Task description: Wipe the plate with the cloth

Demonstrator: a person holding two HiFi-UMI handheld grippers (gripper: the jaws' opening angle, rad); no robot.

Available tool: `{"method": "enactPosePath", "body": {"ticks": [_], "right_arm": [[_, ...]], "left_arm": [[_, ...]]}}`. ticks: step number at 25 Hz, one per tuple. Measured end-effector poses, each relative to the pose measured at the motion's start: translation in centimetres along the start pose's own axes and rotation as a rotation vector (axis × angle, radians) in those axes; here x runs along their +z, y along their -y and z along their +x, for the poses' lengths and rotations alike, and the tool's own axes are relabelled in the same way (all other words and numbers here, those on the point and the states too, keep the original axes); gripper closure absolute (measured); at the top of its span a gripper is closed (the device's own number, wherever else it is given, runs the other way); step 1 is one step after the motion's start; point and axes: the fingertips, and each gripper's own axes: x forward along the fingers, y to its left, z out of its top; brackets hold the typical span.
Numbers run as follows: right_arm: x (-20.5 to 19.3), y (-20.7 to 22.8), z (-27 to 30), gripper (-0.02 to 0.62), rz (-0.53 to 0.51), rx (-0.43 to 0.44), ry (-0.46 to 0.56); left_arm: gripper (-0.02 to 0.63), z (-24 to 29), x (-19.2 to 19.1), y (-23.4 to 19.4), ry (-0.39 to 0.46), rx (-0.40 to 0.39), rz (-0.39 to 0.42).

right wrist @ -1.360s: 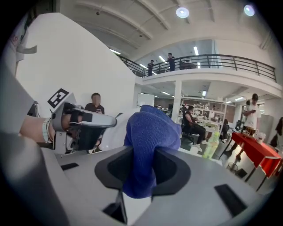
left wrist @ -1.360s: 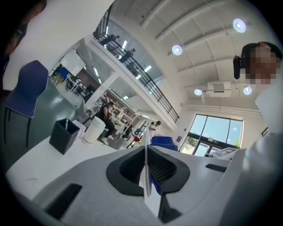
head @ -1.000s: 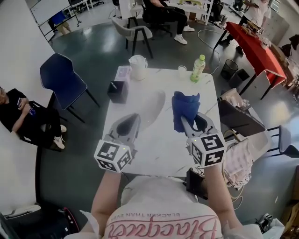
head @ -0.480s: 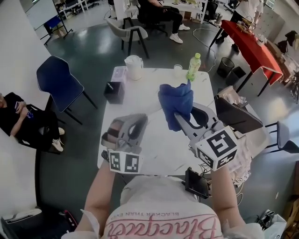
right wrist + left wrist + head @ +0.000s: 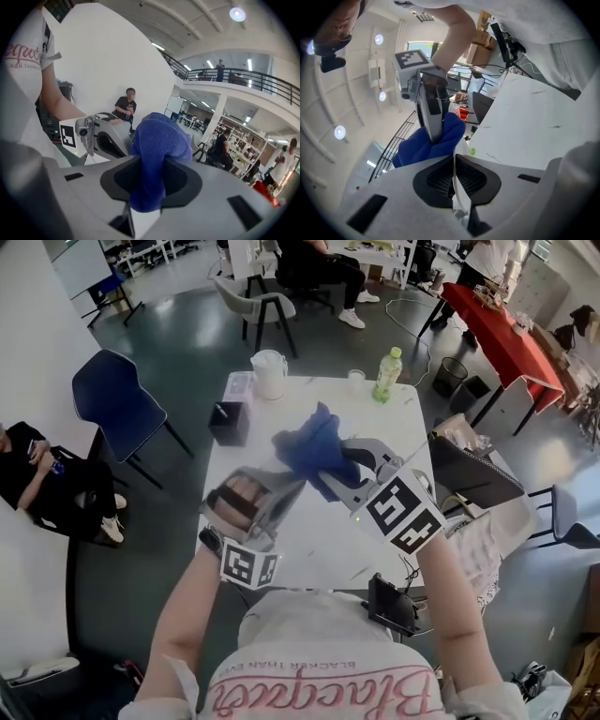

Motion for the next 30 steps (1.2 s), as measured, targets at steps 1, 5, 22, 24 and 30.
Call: {"method": "enactPosePath", "body": {"ticks": [1, 5, 22, 24, 30], "right_arm": [[-0.5, 0.0, 0.3, 0.489, -0.018, 0.0, -0.026], [-2.1, 1.0, 0.7, 0.489, -0.07, -0.016, -0.092], [-3.9, 4.7, -0.4, 0.489, 0.098, -0.066, -0.077], [-2.1, 3.7, -0.3, 0.489, 0.085, -0.012, -0.044], [0.8, 0.0, 1.2, 0.489, 0.047, 0.154, -0.008]], "left_arm": [[0.591, -0.1, 0.1, 0.3, 0.004, -0.008, 0.013], [0.589, -0.4, 0.0, 0.6, 0.004, -0.018, 0.024], [0.589, -1.2, 0.0, 1.7, 0.073, -0.041, 0.059], [0.591, -1.1, 0.3, 1.9, 0.089, -0.047, 0.074], [0.589, -1.2, 1.5, 1.8, 0.135, -0.046, 0.121]]}}
